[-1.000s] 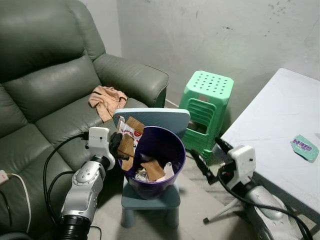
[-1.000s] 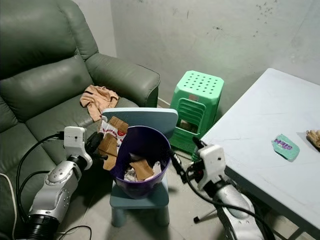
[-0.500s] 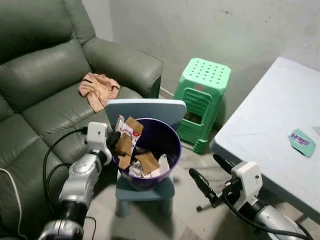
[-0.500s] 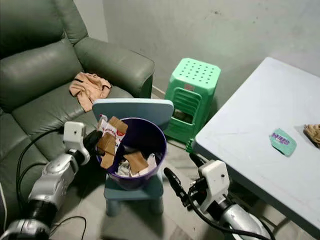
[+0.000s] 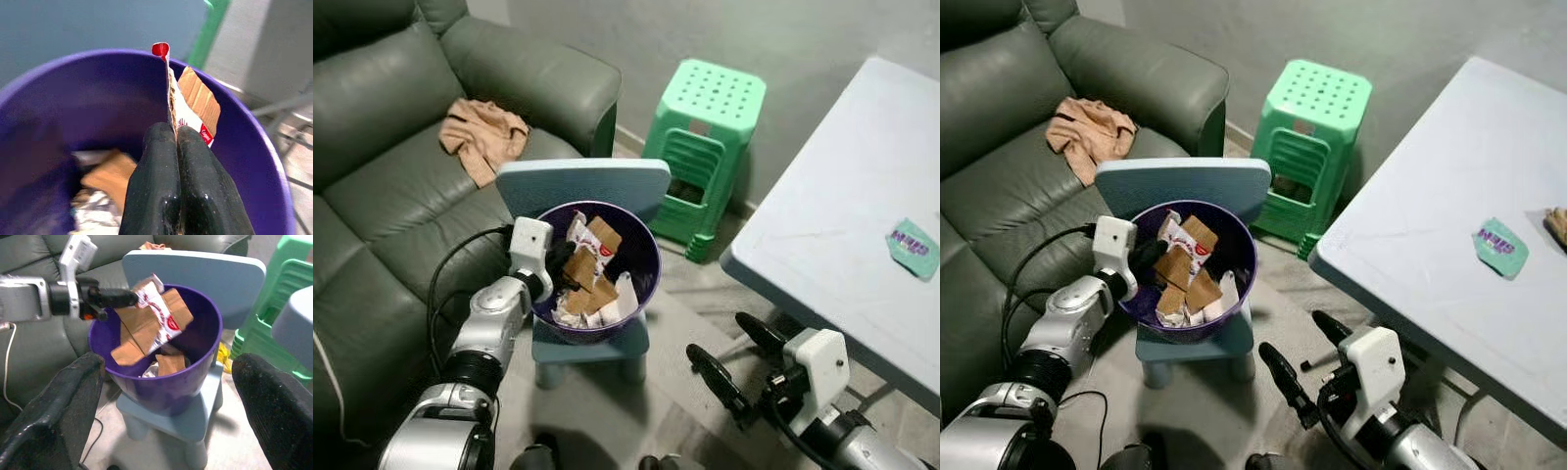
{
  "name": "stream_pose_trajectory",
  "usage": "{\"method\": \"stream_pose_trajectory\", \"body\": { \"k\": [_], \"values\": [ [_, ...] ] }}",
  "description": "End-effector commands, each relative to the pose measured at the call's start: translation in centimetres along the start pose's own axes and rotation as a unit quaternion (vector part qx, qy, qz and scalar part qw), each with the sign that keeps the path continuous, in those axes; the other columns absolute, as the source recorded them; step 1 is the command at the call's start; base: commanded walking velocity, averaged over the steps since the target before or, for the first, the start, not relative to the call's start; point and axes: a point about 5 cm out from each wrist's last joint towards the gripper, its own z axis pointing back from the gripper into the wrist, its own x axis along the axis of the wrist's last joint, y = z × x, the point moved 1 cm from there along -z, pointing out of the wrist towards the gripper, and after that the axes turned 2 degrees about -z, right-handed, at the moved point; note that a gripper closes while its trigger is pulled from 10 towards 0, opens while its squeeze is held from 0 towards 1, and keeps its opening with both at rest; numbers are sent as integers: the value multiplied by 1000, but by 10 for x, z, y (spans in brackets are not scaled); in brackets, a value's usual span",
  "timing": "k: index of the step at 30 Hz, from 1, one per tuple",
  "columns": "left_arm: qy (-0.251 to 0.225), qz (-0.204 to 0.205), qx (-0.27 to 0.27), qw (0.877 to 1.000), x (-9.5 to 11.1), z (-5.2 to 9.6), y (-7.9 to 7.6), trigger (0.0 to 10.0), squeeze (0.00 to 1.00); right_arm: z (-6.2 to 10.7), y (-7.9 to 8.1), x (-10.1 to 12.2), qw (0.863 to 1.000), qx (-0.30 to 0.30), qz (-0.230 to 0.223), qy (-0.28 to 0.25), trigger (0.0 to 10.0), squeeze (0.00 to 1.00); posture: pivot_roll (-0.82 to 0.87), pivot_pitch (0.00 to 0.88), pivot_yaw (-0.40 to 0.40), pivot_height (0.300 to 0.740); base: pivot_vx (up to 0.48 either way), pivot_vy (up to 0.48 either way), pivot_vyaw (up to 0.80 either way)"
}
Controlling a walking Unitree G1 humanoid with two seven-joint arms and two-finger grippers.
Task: Picking trash to rubbish bin
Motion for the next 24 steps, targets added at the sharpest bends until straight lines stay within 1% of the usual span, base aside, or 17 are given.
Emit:
{"method": "stream_pose_trajectory", "body": {
  "k": [1,2,3,6,7,8,9,11,12,13,15,19,24],
  "values": [
    [9,-1,-17,1000,-6,-1,-7,10000,0,6,0,3,1000,-7,0,4,10000,0,-234,322,-79,740,0,0,0],
    [12,1,-28,1000,-10,-2,-12,10000,0,8,0,6,1000,-8,-1,4,10000,0,-244,326,-79,740,0,0,0],
    [13,5,-33,999,-12,-2,-14,10000,0,9,0,7,1000,-10,-1,3,10000,0,-246,327,-79,740,0,0,0],
    [10,15,-41,999,-13,-1,-16,10000,0,10,-1,9,1000,-12,-3,3,10000,0,-246,329,-81,740,0,0,0],
    [9,12,-39,999,-13,-1,-15,10000,235,10,1,10,1000,-9,-5,3,10000,0,-244,329,-82,740,0,0,0],
    [9,12,-39,999,-13,-1,-15,10000,235,10,1,10,1000,-9,-5,3,10000,0,-244,329,-82,740,0,0,0],
    [8,12,-38,999,-13,-1,-14,10000,212,10,2,10,1000,-6,-9,5,10000,0,-239,330,-84,740,0,0,0],
    [7,12,-37,999,-12,-1,-12,10000,216,10,4,10,1000,-1,-10,8,10000,0,-239,330,-84,740,0,0,0],
    [4,15,-35,999,-10,-1,-9,10000,353,9,4,10,1000,1,-9,8,10000,0,-234,330,-87,740,0,0,0],
    [2,22,-34,999,-9,0,-8,10000,1000,8,4,10,1000,1,-9,9,10000,0,-234,330,-87,740,0,0,0],
    [0,12,-30,999,-8,0,-5,10000,1000,8,3,10,1000,3,-9,8,10000,0,-232,332,-90,740,0,0,0],
    [-5,21,-31,999,-7,1,-4,10000,1000,8,3,11,1000,4,-10,10,10000,0,-229,332,-94,740,0,0,0],
    [-7,20,-32,999,-6,1,-3,10000,1000,8,4,12,1000,5,-14,11,10000,0,-229,334,-94,740,0,0,0]
  ]
}}
